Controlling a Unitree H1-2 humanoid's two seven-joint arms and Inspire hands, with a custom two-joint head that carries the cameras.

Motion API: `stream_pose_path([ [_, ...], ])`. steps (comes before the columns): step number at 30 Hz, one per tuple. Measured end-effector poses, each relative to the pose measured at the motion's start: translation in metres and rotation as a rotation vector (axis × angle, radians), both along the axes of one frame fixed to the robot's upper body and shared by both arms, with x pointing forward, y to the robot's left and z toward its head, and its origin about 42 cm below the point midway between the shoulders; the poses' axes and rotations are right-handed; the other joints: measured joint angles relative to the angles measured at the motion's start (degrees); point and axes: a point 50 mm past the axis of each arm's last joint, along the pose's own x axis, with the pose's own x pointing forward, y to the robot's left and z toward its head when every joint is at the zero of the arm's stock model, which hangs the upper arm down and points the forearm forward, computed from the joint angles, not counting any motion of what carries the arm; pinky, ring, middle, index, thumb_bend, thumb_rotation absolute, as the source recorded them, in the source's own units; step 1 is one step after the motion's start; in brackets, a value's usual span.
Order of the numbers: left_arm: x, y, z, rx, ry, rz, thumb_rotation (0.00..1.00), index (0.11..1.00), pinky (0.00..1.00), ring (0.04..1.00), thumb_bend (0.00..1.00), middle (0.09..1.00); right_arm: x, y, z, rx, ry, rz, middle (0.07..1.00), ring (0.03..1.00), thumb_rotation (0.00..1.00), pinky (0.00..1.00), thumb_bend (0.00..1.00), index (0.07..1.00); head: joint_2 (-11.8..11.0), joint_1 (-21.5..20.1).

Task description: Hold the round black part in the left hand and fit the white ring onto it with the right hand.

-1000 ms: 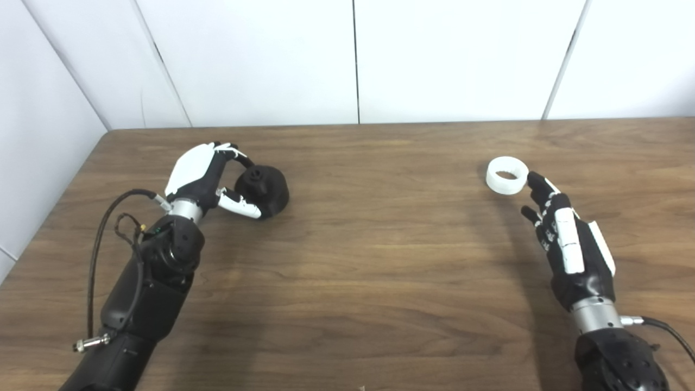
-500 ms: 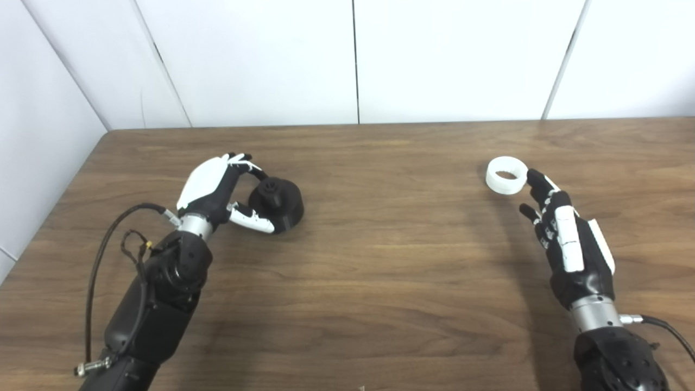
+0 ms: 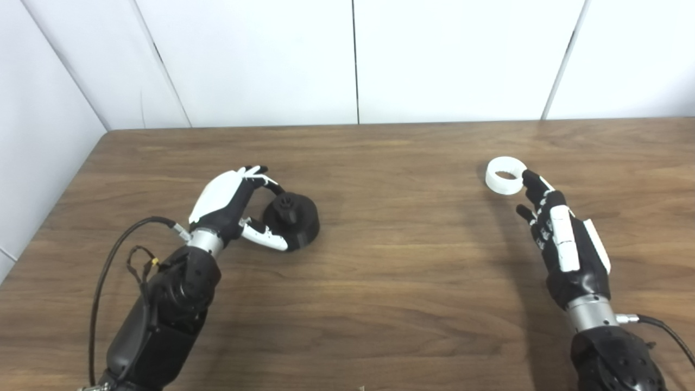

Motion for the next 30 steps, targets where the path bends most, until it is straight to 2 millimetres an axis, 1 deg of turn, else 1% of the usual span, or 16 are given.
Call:
stream_pose_path([
  [4, -0.007, -0.009, 0.002, -0.002, 0.000, -0.036, 0.16, 0.611, 0.99, 1.000, 0.90, 0.963, -0.001, 0.001, 0.003, -0.006, -0.010, 0.001, 0.942, 0.984, 0.94, 0.92, 0.56, 0.885, 0.17, -0.18],
  [8, -0.012, -0.017, 0.002, 0.001, 0.004, -0.071, 0.19, 0.607, 0.95, 1.000, 0.92, 0.957, -0.001, 0.001, 0.003, -0.017, -0.007, -0.002, 0.940, 0.983, 0.95, 0.92, 0.54, 0.883, 0.18, -0.53],
  [13, -0.016, -0.025, 0.003, 0.022, -0.010, -0.106, 0.20, 0.608, 0.98, 1.000, 0.93, 0.962, -0.001, 0.002, 0.003, -0.013, -0.003, -0.003, 0.942, 0.983, 0.94, 0.92, 0.55, 0.892, 0.09, -0.79],
  [19, -0.023, -0.037, -0.001, -0.007, -0.011, -0.154, 0.21, 0.596, 1.00, 1.000, 0.93, 0.962, -0.001, 0.003, 0.003, -0.021, -0.004, -0.004, 0.939, 0.977, 0.95, 0.90, 0.54, 0.891, -0.09, -1.23],
  [23, -0.026, -0.046, -0.003, -0.010, -0.013, -0.181, 0.23, 0.598, 1.00, 1.000, 0.94, 0.959, -0.002, 0.004, 0.003, -0.024, -0.005, -0.008, 0.936, 0.976, 0.94, 0.91, 0.55, 0.889, -0.09, -1.58],
  [27, -0.029, -0.055, -0.005, -0.024, -0.013, -0.194, 0.21, 0.591, 1.00, 1.000, 0.94, 0.958, -0.003, 0.006, 0.003, -0.019, -0.004, -0.012, 0.934, 0.975, 0.94, 0.91, 0.55, 0.889, 0.00, -1.93],
  [30, -0.034, -0.061, -0.007, -0.045, -0.011, -0.200, 0.20, 0.587, 0.98, 1.000, 0.95, 0.956, -0.004, 0.007, 0.004, -0.017, -0.006, -0.012, 0.938, 0.977, 0.94, 0.91, 0.56, 0.891, 0.09, -2.11],
])
